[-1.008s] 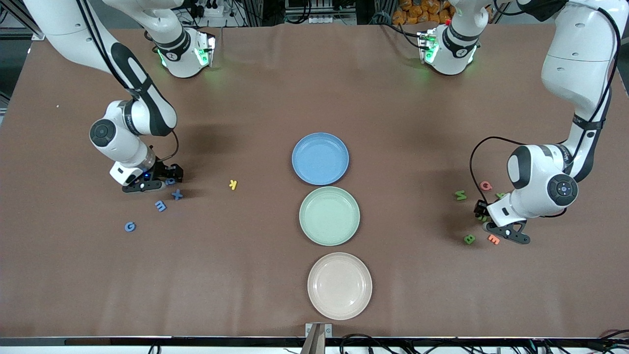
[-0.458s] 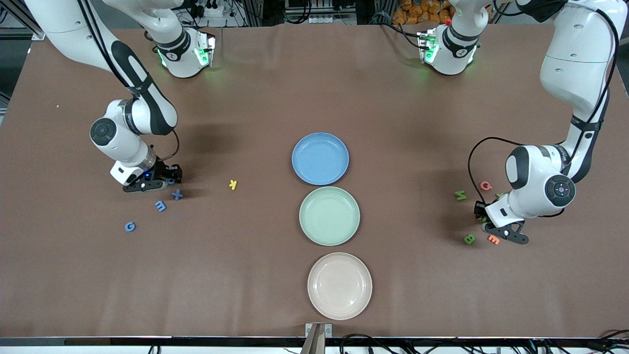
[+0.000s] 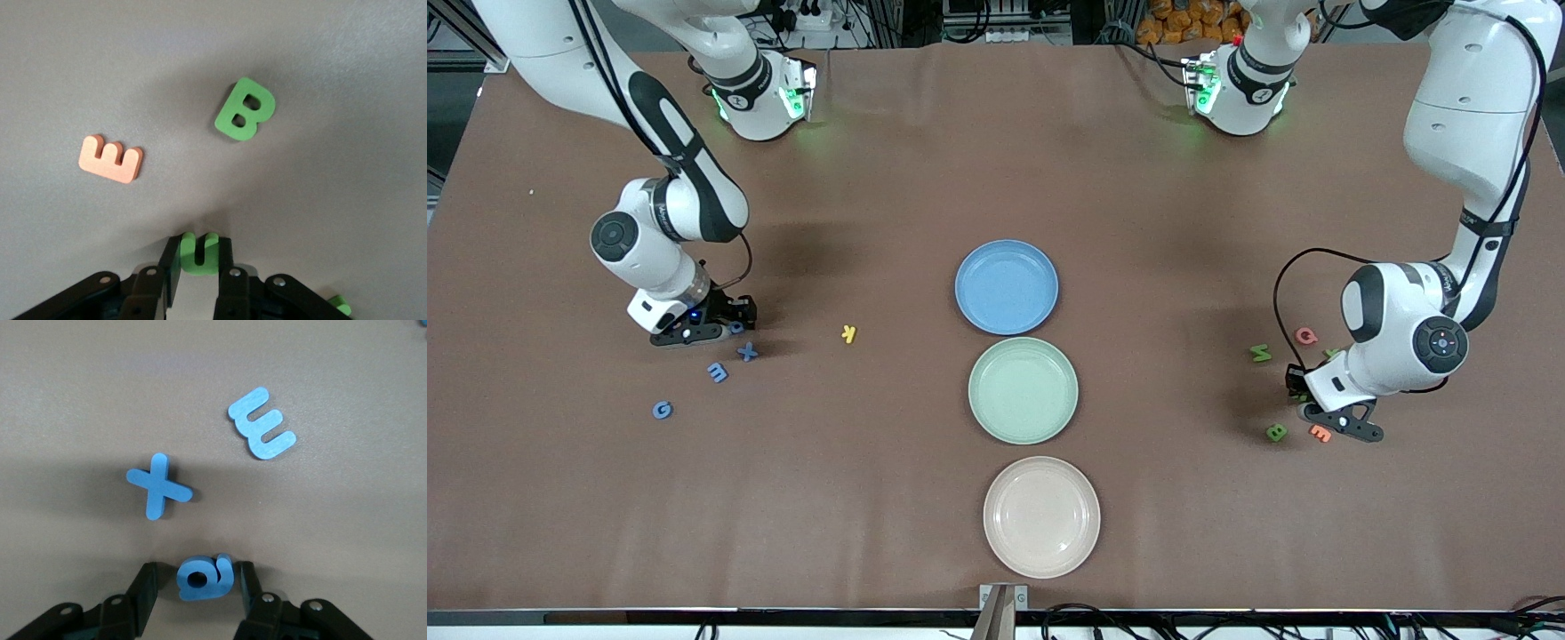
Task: Sort letters by color into matching plates
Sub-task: 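Grasp the green u with the left gripper while the right gripper grasps blue a, then carry the u into the green plate while the right gripper carries a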
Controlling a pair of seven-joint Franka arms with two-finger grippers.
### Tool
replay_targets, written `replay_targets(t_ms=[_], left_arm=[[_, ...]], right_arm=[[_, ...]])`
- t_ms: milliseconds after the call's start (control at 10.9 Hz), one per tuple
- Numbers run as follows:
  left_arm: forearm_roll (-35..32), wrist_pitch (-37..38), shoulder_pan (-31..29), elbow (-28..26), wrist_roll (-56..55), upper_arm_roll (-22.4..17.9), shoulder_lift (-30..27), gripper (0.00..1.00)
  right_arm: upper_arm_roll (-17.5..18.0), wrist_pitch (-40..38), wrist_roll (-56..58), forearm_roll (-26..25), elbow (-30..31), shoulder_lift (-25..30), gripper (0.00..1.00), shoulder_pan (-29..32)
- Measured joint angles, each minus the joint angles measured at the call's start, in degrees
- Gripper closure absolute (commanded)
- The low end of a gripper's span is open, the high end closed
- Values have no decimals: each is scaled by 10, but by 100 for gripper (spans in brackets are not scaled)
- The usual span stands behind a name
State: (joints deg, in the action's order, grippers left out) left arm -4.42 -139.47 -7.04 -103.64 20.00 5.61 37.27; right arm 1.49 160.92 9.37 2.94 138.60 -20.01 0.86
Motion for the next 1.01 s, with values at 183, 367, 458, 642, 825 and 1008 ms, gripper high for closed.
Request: replay_targets(t_ms=[183, 367, 458, 642, 825, 1008], left_arm=[[0, -1, 1, 10, 0, 7, -1, 100], [0, 0, 7, 27, -10, 26, -5, 100], [0, 0, 14, 35, -22, 35, -5, 100], [0, 0, 45, 50, -48, 45, -7, 100], [0, 0, 90, 61, -100, 49, -10, 100], [0, 0, 146, 73, -171, 50, -14, 100]], right_arm=[[0, 0, 0, 0, 1, 1, 50, 0], [0, 0, 0, 0, 2, 2, 53, 0], [0, 0, 0, 0, 2, 3, 58, 1], [0, 1, 0, -1, 2, 3, 64, 1], [-1, 1, 0, -3, 3, 4, 66, 2], [0, 1, 0, -3, 3, 5, 68, 2]])
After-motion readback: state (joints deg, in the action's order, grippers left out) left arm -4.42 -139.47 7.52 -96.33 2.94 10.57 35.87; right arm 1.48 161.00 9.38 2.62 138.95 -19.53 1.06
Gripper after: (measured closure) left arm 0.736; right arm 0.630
